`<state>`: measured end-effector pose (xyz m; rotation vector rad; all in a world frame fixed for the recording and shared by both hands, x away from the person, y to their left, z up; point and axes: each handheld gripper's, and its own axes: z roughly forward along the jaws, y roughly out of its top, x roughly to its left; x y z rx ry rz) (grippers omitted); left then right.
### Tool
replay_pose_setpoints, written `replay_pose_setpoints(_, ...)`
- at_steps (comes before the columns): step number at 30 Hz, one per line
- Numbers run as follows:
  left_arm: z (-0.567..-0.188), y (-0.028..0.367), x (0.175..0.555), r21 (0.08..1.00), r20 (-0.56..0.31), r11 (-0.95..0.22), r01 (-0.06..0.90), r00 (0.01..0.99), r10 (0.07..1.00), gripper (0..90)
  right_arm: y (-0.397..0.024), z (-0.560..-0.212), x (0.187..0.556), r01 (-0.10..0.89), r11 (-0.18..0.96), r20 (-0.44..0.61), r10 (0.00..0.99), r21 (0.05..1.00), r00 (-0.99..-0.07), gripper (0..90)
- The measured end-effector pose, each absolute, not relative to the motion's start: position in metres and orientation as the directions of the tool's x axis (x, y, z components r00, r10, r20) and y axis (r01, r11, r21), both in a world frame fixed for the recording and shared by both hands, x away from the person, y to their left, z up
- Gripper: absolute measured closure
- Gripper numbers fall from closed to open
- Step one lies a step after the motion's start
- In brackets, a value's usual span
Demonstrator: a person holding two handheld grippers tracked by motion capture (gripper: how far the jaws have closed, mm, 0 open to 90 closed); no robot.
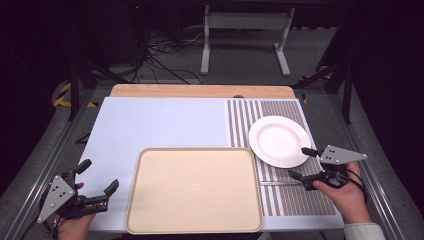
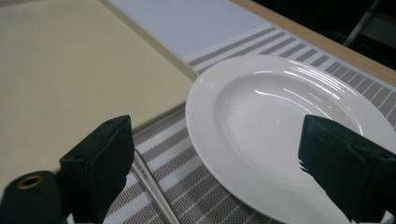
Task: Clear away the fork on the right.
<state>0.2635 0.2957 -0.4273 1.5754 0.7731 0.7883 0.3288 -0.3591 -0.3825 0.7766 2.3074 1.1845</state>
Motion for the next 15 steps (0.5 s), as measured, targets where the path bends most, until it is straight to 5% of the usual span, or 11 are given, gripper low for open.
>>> replay_pose_setpoints(15, -0.427, 0.296, 0.263, 0.989, 0.075, -0.132, 0.063, 0.556, 0.828, 0.2, -0.353, -0.357, 0.343, 0.343, 0.712, -0.179, 0.548, 0.612, -0.817, 13.1)
